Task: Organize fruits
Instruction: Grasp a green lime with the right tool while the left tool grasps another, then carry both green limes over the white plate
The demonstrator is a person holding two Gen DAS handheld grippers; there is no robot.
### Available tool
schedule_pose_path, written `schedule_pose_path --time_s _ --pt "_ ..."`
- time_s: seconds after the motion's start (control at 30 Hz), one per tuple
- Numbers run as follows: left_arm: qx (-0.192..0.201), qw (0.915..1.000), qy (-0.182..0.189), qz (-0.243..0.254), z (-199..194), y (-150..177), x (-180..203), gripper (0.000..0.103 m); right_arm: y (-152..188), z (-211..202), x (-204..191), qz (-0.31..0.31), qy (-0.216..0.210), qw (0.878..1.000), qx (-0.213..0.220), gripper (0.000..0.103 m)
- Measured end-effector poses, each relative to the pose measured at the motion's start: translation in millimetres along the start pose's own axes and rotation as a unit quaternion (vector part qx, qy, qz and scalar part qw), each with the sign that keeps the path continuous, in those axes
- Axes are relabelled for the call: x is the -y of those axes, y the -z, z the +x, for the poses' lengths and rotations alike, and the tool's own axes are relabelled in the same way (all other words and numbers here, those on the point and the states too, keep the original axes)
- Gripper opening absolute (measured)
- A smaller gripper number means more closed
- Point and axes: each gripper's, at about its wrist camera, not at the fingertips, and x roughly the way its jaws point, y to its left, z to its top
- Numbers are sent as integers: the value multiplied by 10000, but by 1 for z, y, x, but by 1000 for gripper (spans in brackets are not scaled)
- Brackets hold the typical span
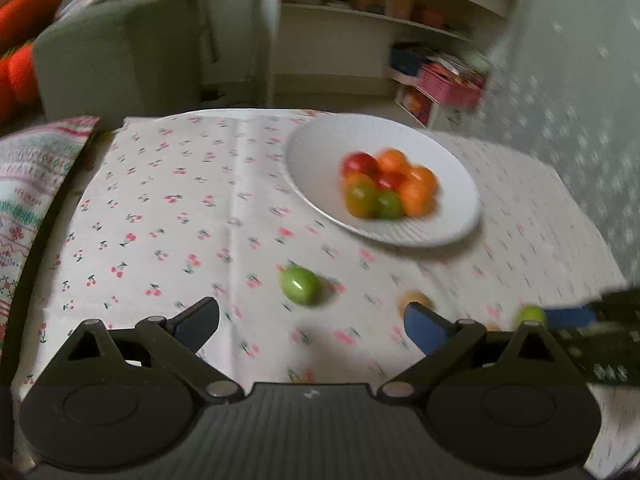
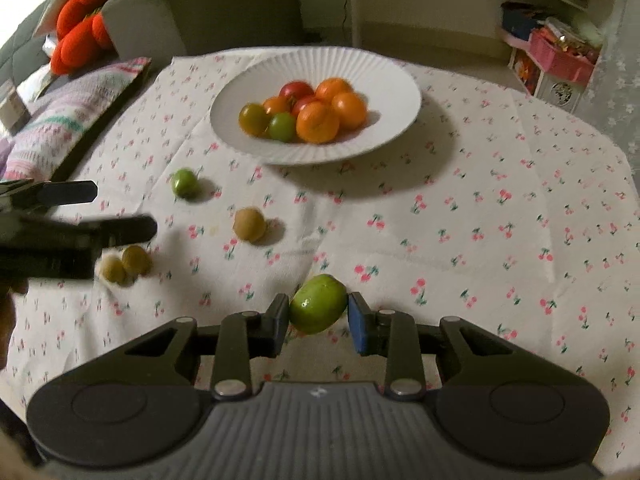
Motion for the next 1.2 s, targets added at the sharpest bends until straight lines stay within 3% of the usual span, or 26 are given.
schedule_pose_path --time_s 0.1,0.5,0.67,0.73,0.83,0.93,1.2 --pt "-43 9998 55 -206 11 -11 -12 90 -5 -3 6 119 45 9999 114 29" --pt "-417 9991 8 3 48 -8 -5 76 -14 -3 7 123 -32 9996 268 29" --pt "-493 9987 51 -79 54 -8 -9 57 -15 -2 1 -15 -15 9995 316 29" --pt "-559 9984 35 -21 56 -8 -8 35 -15 0 0 -41 20 9995 308 29" --pt "-588 9982 124 -71 58 -7 -11 19 -14 0 -2 -76 39 9995 316 29" --pt "-569 9981 213 -130 56 -8 -12 11 -13 0 -5 -143 67 9993 337 29" --pt "-575 9947 487 -701 54 -13 -28 4 -13 1 -4 -149 114 9992 357 29"
